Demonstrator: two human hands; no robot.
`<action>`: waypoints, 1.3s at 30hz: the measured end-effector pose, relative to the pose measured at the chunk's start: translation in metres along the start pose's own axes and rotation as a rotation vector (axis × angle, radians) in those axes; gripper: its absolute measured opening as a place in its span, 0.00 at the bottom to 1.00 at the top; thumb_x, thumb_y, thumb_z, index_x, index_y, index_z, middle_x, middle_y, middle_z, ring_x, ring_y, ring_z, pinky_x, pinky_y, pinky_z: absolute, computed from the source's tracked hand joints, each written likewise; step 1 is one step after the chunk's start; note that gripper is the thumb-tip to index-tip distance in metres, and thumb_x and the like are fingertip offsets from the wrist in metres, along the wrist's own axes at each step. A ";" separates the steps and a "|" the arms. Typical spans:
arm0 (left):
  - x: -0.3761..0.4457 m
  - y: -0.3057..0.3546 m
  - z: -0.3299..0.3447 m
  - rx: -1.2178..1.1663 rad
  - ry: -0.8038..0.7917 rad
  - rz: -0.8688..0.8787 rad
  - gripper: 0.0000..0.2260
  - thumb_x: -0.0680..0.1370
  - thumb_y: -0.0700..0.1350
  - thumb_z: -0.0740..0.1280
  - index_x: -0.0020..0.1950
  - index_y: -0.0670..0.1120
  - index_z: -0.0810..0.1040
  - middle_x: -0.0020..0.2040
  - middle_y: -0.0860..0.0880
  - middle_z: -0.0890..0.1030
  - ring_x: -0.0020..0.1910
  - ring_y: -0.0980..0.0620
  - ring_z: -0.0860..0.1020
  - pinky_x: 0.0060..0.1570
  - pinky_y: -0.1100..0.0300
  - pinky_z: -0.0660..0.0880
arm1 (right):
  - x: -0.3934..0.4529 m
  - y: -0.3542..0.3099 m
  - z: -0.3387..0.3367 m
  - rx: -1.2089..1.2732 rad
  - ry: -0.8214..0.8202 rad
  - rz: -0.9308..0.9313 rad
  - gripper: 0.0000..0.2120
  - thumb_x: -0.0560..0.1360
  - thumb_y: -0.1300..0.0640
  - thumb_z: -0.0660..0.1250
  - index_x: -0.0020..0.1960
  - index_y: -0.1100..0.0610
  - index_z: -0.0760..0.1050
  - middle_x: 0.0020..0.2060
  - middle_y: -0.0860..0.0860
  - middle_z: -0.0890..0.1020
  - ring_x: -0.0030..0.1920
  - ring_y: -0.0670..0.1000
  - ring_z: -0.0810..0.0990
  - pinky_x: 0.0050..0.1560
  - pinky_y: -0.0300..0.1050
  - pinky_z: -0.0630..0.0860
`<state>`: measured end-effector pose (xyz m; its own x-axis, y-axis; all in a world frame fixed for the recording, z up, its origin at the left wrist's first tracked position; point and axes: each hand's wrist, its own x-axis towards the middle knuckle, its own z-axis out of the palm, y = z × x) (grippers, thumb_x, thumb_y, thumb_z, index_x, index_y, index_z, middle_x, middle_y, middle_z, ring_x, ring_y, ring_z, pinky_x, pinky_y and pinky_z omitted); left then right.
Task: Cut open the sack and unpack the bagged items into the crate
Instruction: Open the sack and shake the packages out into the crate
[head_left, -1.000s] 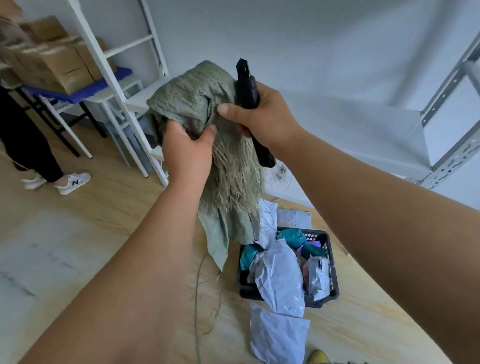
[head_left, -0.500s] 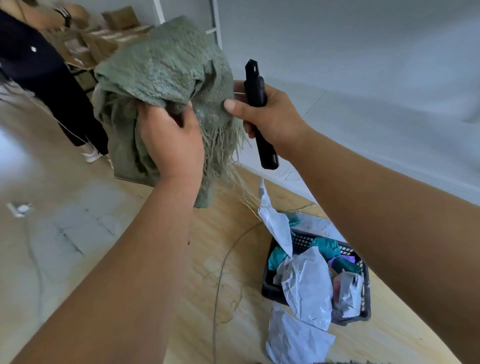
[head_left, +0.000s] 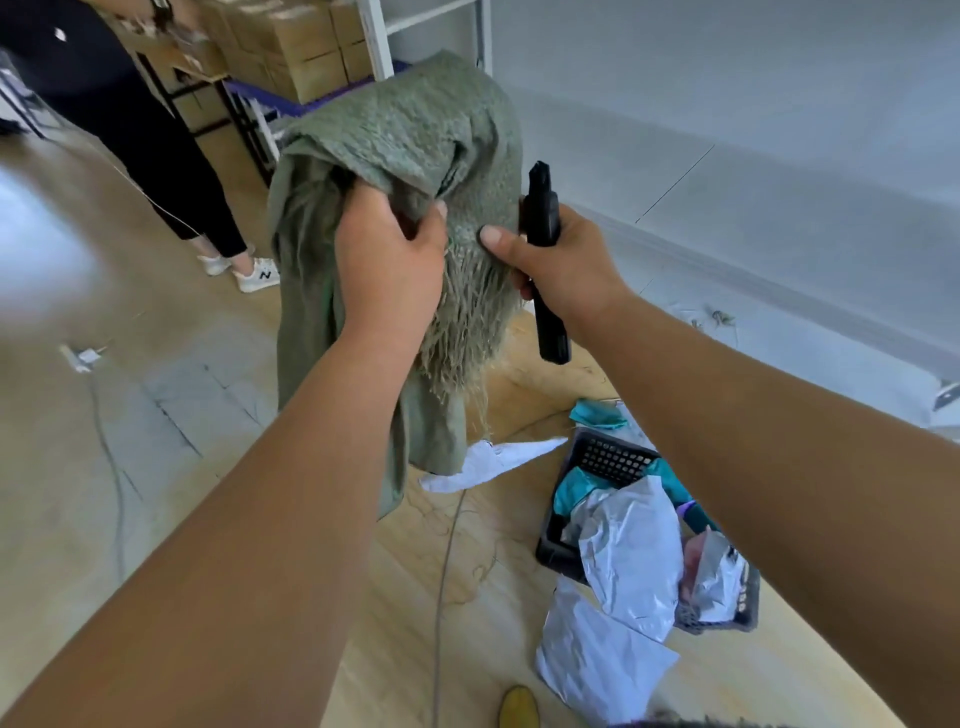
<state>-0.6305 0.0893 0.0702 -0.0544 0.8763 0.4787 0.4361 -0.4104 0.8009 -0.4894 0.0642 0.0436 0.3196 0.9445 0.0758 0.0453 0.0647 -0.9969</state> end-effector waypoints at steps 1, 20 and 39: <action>-0.001 0.003 0.001 -0.011 0.013 0.023 0.17 0.75 0.45 0.69 0.62 0.41 0.74 0.58 0.46 0.80 0.59 0.50 0.77 0.61 0.56 0.72 | 0.000 0.003 -0.002 0.004 0.008 0.004 0.12 0.70 0.54 0.75 0.43 0.57 0.72 0.32 0.54 0.72 0.30 0.49 0.71 0.32 0.42 0.72; 0.008 0.061 0.022 -0.063 -0.007 0.183 0.19 0.74 0.46 0.69 0.62 0.40 0.74 0.59 0.49 0.79 0.60 0.54 0.76 0.61 0.68 0.69 | -0.037 0.098 -0.042 -0.057 0.009 0.365 0.25 0.69 0.56 0.77 0.64 0.48 0.73 0.42 0.44 0.80 0.28 0.46 0.76 0.31 0.38 0.75; 0.031 0.042 -0.018 -0.084 0.102 0.134 0.20 0.73 0.45 0.69 0.62 0.39 0.72 0.59 0.47 0.79 0.61 0.52 0.77 0.64 0.53 0.72 | -0.026 0.127 0.006 -0.037 -0.357 0.589 0.14 0.67 0.57 0.78 0.43 0.58 0.73 0.24 0.49 0.74 0.24 0.47 0.71 0.28 0.40 0.72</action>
<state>-0.6302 0.0947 0.1250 -0.0935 0.7838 0.6140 0.3690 -0.5455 0.7525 -0.4974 0.0493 -0.0849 -0.0298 0.8673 -0.4968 -0.0058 -0.4972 -0.8676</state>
